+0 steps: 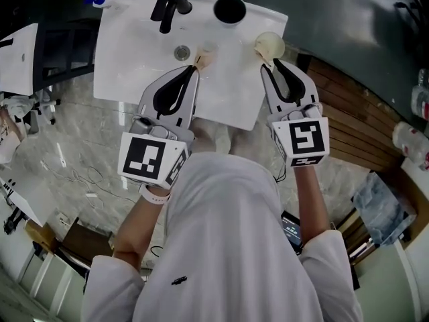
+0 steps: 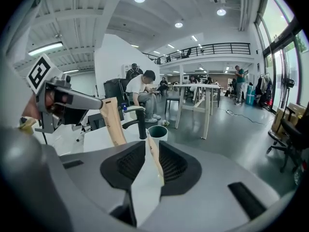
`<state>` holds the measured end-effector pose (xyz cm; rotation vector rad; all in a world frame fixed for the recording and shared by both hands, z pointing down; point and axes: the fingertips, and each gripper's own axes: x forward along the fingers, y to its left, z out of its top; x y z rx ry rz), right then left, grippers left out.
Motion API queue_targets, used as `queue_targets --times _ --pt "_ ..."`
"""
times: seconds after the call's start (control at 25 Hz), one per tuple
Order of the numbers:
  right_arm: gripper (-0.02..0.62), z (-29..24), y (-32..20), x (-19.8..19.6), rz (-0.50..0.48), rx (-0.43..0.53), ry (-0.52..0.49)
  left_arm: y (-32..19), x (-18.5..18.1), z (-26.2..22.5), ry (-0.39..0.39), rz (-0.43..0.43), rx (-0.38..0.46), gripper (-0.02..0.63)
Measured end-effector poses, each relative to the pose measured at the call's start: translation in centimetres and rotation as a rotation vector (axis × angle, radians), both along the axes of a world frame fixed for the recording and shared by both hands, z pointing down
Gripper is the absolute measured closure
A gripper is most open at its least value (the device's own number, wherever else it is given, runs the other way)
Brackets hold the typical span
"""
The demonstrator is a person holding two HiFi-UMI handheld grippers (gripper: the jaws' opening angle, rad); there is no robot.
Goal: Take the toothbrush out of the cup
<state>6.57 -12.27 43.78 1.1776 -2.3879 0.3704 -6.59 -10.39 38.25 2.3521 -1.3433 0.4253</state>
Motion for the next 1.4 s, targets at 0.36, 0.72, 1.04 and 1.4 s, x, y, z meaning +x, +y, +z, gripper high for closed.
queue_targets --times 0.36,0.72,1.04,1.4 --pt "0.579 1.3 0.1 -0.2 -0.007 -0.033 -0.002 0.7 -0.3 0.4 -0.011 -0.017 -0.006 0.601" --pt "0.589 -1.0 0.1 0.7 0.038 0.006 -0.033 1.3 -0.8 -1.3 -0.009 -0.025 0.028 0.601" --pt "0.589 -5.3 0.8 1.9 0.086 0.087 -0.036 2.1 -0.8 -3.9 0.009 -0.009 0.074 0.601" --pt "0.589 -10.8 2.8 3.5 0.136 0.179 -0.030 3.2 -0.6 -7.4 0.036 0.015 0.140 0.601"
